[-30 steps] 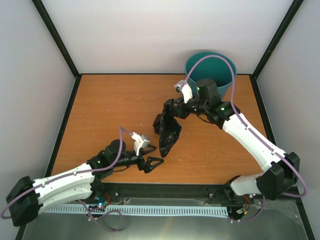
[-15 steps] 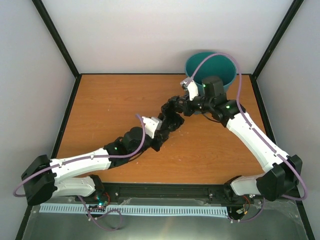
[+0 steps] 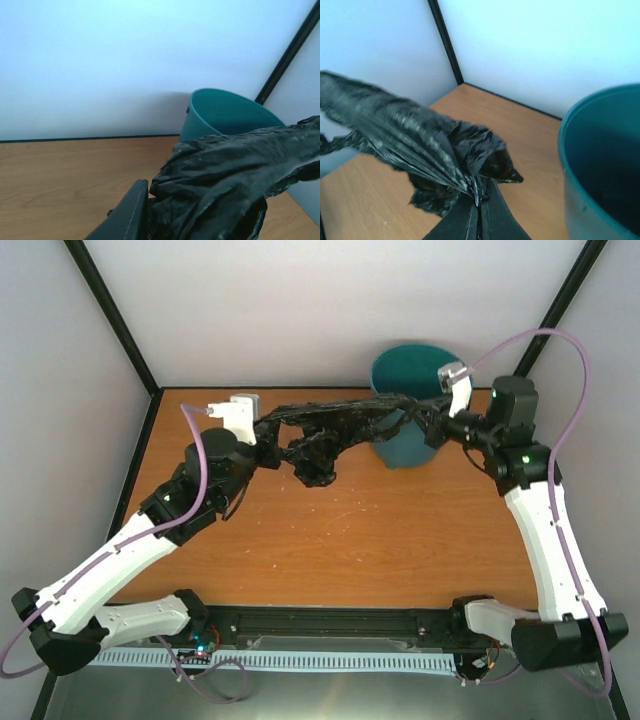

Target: Put the trash bags into the trash bin

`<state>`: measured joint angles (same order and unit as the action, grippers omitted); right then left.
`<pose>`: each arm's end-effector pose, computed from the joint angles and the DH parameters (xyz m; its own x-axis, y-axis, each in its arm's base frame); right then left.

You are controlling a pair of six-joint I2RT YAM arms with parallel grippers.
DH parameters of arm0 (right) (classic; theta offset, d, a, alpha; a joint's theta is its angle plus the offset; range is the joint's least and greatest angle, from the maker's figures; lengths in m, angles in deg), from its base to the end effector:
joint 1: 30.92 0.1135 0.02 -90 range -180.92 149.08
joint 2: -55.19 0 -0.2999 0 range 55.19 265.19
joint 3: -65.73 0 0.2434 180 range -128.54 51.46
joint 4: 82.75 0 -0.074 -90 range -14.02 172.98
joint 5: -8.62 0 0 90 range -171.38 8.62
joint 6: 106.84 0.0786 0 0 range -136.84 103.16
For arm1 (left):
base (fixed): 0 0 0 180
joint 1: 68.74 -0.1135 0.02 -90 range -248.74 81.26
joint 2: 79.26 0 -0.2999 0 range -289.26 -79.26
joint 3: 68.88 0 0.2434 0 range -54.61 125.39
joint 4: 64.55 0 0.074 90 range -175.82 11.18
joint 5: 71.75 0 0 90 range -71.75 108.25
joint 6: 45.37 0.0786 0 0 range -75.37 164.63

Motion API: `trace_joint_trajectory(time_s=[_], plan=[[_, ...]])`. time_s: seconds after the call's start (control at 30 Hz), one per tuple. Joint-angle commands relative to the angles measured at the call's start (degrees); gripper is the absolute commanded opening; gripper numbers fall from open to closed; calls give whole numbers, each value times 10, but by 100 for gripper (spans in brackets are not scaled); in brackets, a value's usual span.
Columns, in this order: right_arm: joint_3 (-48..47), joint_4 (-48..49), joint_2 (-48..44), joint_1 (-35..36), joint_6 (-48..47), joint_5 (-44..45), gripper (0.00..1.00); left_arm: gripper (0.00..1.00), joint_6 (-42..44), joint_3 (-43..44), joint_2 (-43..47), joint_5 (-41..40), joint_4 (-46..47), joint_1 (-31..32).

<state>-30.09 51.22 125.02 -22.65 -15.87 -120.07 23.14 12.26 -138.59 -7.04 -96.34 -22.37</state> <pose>0.2527 0.0864 0.4553 -0.3508 -0.0376 -0.9357 -0.6876 0.6887 0.2301 0.1871 -0.1476 0.4367 -0.2447 -0.2234 -0.9435 0.2950 0.9098 -0.2919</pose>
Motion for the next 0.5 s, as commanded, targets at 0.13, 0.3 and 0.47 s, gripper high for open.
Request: trace_joint_trajectory(time_s=[0.13,0.3,0.47], plan=[[236,-2,-67,-11,-78,-81,3,36,3,-102,-98,188,-41,-4],[326,-3,-82,-11,-120,-80,3,64,-34,-227,-103,242,49,17],[319,20,-101,-12,-92,-84,3,82,-59,-290,-85,252,102,21]])
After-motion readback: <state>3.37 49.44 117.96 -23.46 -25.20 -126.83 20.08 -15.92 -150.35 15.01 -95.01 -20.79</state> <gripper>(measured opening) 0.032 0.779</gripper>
